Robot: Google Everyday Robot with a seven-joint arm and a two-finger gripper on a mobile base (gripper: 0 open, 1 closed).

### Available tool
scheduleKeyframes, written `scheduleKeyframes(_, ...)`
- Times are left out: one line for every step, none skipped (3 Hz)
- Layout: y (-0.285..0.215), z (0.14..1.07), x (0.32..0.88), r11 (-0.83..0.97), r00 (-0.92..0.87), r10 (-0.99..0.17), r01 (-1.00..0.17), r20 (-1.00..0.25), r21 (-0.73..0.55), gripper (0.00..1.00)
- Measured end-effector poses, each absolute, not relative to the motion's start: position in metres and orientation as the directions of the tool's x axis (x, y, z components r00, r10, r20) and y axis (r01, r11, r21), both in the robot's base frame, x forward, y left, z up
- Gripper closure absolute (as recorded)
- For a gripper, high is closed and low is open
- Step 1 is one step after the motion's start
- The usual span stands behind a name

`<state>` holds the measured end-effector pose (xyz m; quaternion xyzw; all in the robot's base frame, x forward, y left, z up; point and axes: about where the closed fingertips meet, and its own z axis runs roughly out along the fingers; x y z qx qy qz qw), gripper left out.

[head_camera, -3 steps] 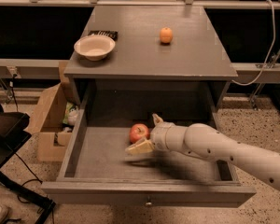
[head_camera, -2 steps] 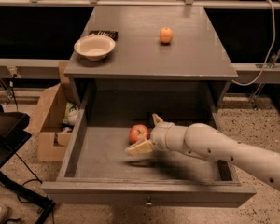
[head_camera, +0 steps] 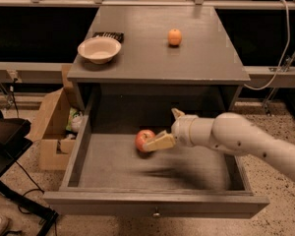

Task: Place apple into top drawer

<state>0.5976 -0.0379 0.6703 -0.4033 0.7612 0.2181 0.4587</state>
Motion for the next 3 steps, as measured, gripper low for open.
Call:
scheduleKeyframes(-0.077,0.757,0.590,0.578,-0.236,-0.447,-0.812,-0.863,-0.077,0.00)
scheduleKeyframes(-0.104,0.838,0.583,0.578,-0.243,-0.510,-0.807,-0.825,-0.120,0.00)
scheduleKeyframes(-0.131,0.913,0.572,0.595,-0.278,-0.556,-0.791,-0.783,-0.141,0.00)
